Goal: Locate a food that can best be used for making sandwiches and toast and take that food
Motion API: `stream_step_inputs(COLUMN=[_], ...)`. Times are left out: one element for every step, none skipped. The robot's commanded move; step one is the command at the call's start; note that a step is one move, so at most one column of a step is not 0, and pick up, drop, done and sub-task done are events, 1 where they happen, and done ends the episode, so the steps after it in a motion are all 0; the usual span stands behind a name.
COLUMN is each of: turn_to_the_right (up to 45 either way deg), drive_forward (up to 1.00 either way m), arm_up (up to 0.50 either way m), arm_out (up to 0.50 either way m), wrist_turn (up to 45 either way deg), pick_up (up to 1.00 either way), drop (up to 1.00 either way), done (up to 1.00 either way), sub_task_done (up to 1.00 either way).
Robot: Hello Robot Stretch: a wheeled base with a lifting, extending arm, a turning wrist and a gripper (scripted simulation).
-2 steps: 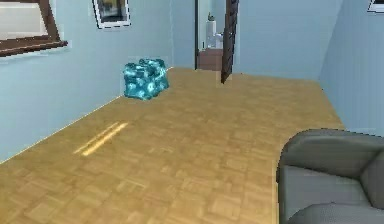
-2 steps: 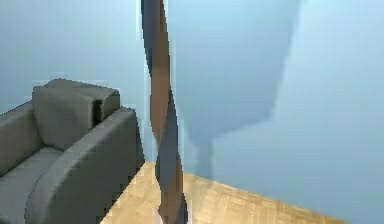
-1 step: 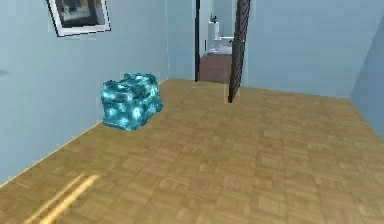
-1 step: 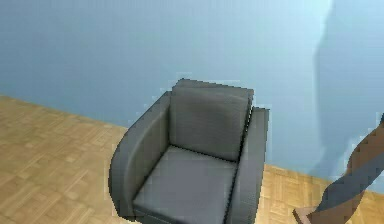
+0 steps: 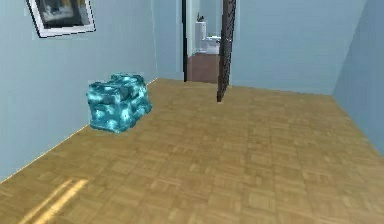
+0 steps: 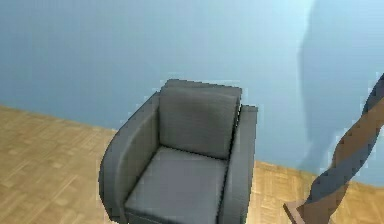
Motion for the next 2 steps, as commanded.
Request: stream_step_inputs(turn_to_the_right=[0.0, 0.0], drive_forward=[1.0, 1.0], arm_up=[0.0, 0.0], arm_out=[0.0, 0.0], wrist_turn=[0.0, 0.0], pick_up=[0.0, 0.0], drop=[0.0, 0.0], done=[0.0, 0.0], sub_task_done=[0.0, 0.0])
